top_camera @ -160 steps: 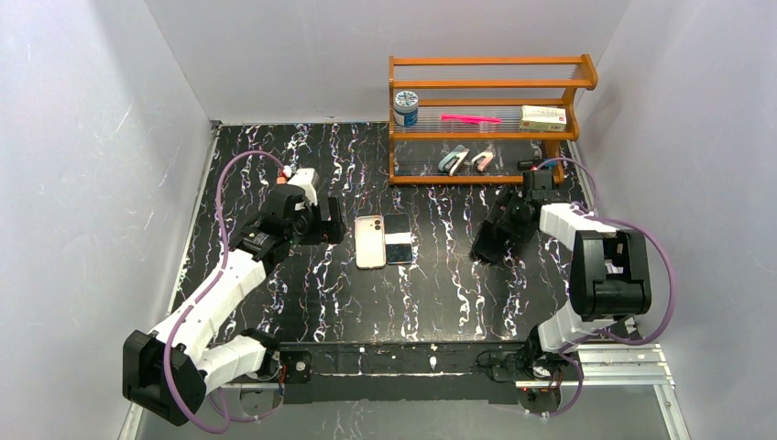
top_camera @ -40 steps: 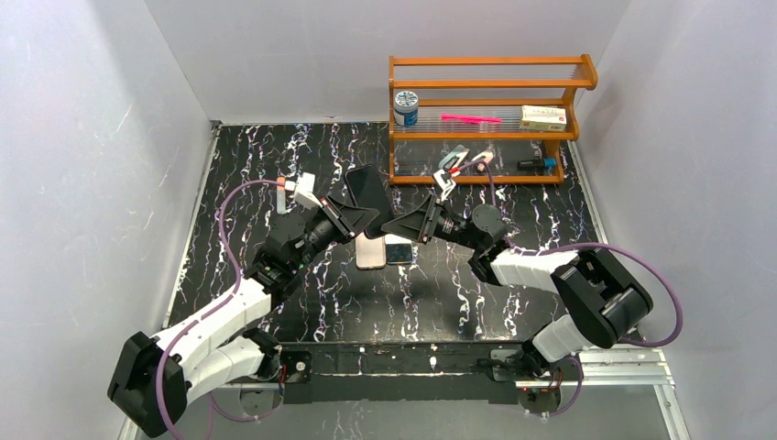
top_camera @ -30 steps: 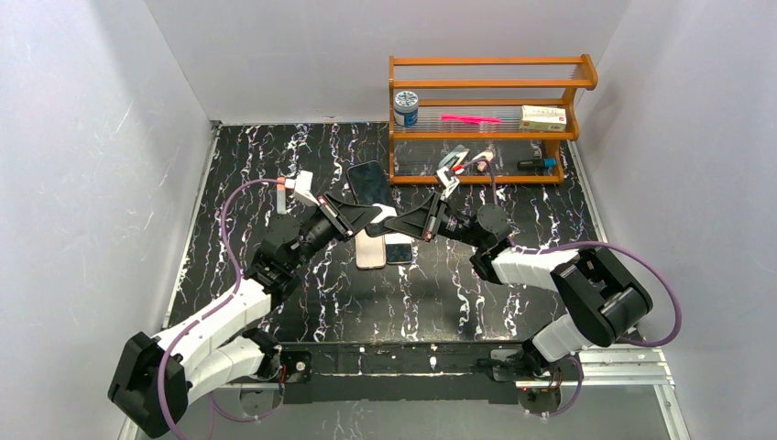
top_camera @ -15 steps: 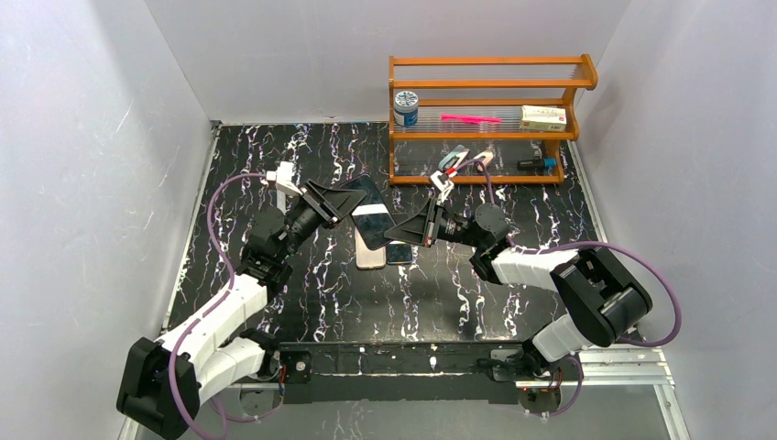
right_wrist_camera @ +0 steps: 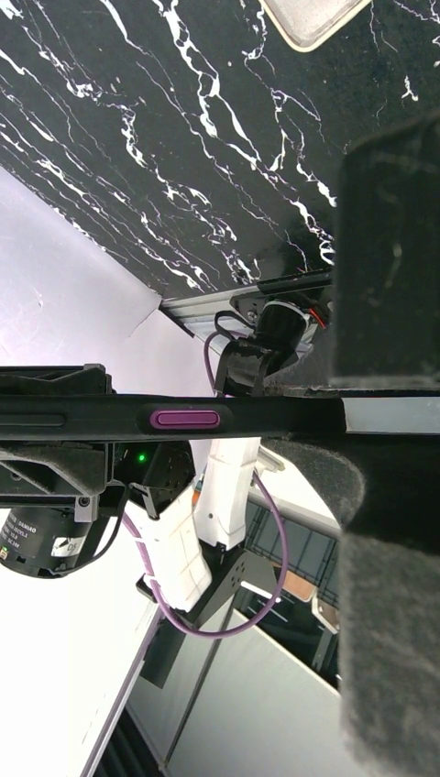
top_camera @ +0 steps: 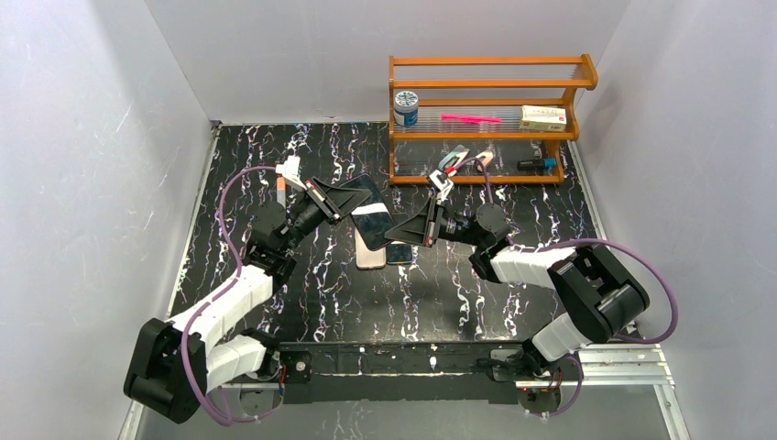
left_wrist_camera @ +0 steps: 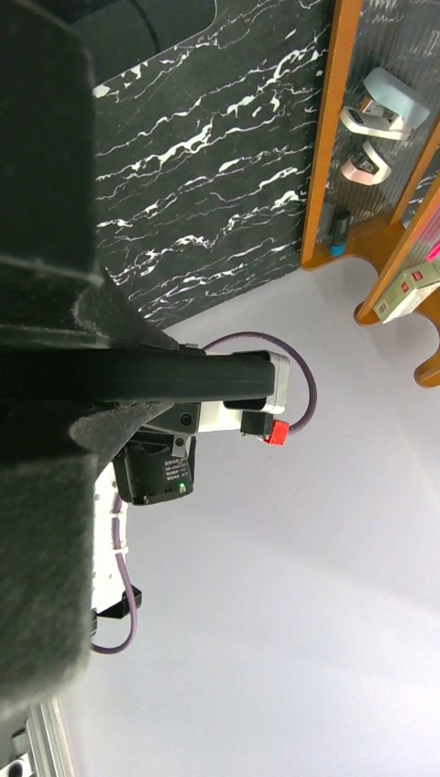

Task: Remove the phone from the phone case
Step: Adjust the phone, then remove the phone case from the phone.

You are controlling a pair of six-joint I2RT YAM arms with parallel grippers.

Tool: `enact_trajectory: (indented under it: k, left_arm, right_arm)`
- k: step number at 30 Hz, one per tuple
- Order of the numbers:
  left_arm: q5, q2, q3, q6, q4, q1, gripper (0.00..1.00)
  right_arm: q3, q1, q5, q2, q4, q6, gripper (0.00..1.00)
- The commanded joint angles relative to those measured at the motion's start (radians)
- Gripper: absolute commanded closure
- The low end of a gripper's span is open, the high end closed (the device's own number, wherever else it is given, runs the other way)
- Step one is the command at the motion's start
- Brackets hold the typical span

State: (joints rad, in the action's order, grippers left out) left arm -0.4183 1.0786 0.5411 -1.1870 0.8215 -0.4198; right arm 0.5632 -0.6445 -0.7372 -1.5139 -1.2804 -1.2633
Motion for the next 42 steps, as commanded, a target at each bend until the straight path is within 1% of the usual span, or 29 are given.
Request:
enact_trajectory:
  k: [1, 3, 5, 7, 9, 11, 16, 18, 24, 27, 33, 38, 42]
  left_arm:
    - [-0.033, -0.017, 0.023, -0.01, 0.079, 0.004, 1.0]
    - [-0.012, -0.018, 0.015, -0.015, 0.079, 0.004, 1.0]
    - [0.032, -0.024, -0.001, -0.026, 0.081, 0.004, 1.0]
    - [0.076, -0.035, -0.015, -0.036, 0.084, 0.004, 1.0]
    - [0.12, -0.047, -0.028, -0.044, 0.084, 0.004, 1.0]
    - [0.16, -0.055, -0.038, -0.058, 0.084, 0.004, 1.0]
    - [0.231, -0.065, -0.062, -0.085, 0.088, 0.004, 1.0]
    - [0.261, -0.074, -0.072, -0.093, 0.091, 0.004, 1.0]
    - [0.31, -0.089, -0.085, -0.107, 0.1, 0.004, 1.0]
    - [0.321, -0.088, -0.094, -0.12, 0.106, 0.004, 1.0]
    - [0.341, -0.1, -0.116, -0.134, 0.117, 0.004, 1.0]
    - [0.348, -0.104, -0.124, -0.149, 0.119, 0.004, 1.0]
    - [0.359, -0.103, -0.127, -0.16, 0.119, 0.004, 1.0]
  right_arm:
    - [0.041, -0.002, 0.016, 0.001, -0.03, 0.031, 0.98]
    - [0.033, -0.002, 0.034, 0.004, -0.026, 0.032, 0.85]
    - [0.019, -0.008, 0.06, 0.007, -0.028, 0.031, 0.69]
    - [0.003, -0.019, 0.096, 0.01, -0.039, 0.031, 0.57]
    - [-0.011, -0.031, 0.132, 0.012, -0.055, 0.029, 0.49]
    - [-0.019, -0.05, 0.162, 0.01, -0.062, 0.035, 0.46]
    - [-0.024, -0.084, 0.205, -0.019, -0.122, 0.043, 0.44]
    - [-0.02, -0.098, 0.211, -0.038, -0.162, 0.036, 0.44]
    - [0.007, -0.14, 0.231, -0.096, -0.204, 0.042, 0.45]
    - [0.023, -0.151, 0.231, -0.12, -0.237, 0.041, 0.48]
    - [0.054, -0.165, 0.229, -0.143, -0.25, 0.051, 0.5]
    - [0.069, -0.171, 0.228, -0.16, -0.256, 0.058, 0.58]
    - [0.071, -0.179, 0.223, -0.174, -0.282, 0.059, 0.63]
